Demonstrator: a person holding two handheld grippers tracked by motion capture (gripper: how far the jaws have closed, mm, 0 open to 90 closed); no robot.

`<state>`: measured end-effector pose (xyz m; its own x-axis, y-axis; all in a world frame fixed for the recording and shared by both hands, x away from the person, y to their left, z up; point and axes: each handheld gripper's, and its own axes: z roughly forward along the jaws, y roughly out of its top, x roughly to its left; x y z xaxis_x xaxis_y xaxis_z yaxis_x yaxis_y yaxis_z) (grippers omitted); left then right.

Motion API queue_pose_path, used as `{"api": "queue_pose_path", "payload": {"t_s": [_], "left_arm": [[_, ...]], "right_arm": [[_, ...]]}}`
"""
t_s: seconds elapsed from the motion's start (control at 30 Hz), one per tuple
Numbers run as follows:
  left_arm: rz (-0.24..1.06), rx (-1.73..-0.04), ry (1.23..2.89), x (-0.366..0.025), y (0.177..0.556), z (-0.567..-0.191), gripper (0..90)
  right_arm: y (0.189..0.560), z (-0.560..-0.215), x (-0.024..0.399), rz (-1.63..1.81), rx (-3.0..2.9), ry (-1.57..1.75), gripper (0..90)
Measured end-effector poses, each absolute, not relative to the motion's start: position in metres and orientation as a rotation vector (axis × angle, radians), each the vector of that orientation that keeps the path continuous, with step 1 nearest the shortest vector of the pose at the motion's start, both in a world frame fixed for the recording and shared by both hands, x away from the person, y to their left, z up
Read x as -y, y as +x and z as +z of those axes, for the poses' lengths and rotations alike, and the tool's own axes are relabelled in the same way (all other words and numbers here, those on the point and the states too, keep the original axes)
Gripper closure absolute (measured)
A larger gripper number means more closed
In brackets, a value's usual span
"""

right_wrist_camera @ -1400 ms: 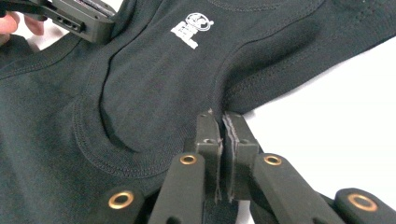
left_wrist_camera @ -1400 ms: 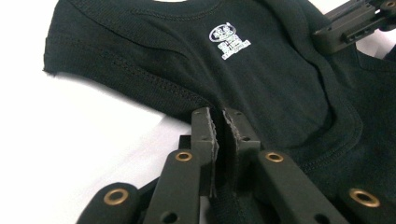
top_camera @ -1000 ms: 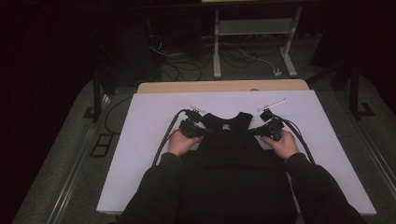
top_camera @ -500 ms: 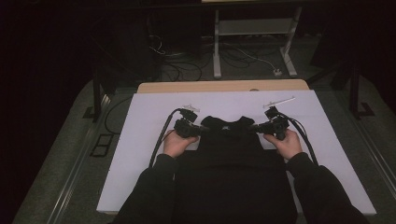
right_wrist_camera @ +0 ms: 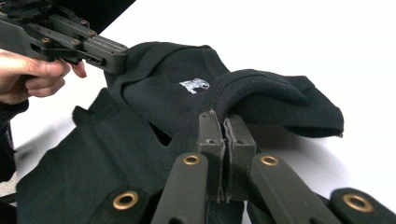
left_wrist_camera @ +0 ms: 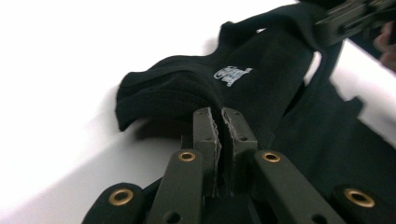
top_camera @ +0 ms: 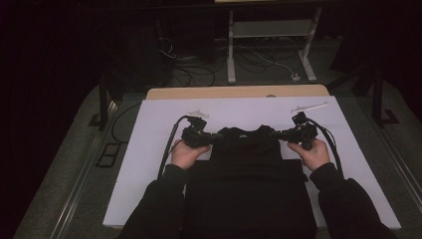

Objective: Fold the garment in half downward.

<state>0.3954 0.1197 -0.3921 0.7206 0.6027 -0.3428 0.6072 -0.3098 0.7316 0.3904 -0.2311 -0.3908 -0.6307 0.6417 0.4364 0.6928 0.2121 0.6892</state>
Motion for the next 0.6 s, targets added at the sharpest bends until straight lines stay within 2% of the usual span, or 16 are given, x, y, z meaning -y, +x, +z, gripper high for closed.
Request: {"api": "queue_pose_path", "payload": {"t_s": [0.6], "left_arm": [[-0.025, -0.918, 1.945, -0.127, 0.371, -0.383, 84.1]], "right_arm": [[0.367, -0.382, 0.232, -1.423, 2.404, -1.283, 86.1]]}}
